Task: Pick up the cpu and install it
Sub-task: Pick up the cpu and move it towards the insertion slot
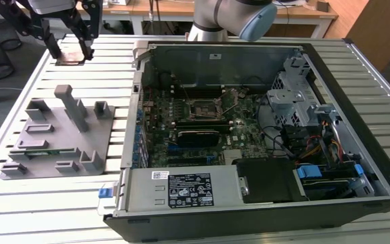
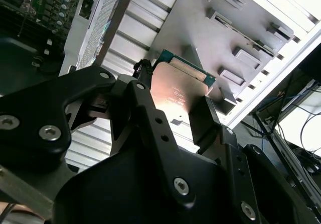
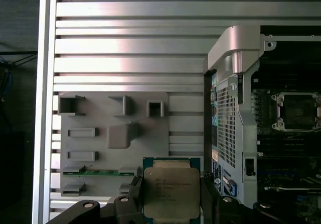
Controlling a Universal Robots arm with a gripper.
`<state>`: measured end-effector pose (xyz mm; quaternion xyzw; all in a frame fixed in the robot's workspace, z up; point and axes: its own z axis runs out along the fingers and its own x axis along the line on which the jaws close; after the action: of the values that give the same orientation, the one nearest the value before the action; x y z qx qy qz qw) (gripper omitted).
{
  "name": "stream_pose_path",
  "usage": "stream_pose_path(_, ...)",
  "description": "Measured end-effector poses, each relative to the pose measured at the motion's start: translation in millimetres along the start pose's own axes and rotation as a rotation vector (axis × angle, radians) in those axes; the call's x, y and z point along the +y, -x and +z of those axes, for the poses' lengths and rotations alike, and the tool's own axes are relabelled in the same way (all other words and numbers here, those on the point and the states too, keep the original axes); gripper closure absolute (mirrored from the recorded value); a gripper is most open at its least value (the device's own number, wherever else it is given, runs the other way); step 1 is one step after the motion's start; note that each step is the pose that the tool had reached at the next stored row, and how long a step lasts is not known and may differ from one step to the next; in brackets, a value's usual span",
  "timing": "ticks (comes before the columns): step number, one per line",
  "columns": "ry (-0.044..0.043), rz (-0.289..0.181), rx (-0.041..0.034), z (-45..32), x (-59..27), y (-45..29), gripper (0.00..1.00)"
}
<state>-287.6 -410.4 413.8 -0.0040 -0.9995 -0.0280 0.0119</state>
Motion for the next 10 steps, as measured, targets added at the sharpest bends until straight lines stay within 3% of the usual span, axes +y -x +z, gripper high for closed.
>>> stream_pose_path(10, 0.0000, 0.000, 0.0000, -0.1, 0.1, 12.7, 0.46)
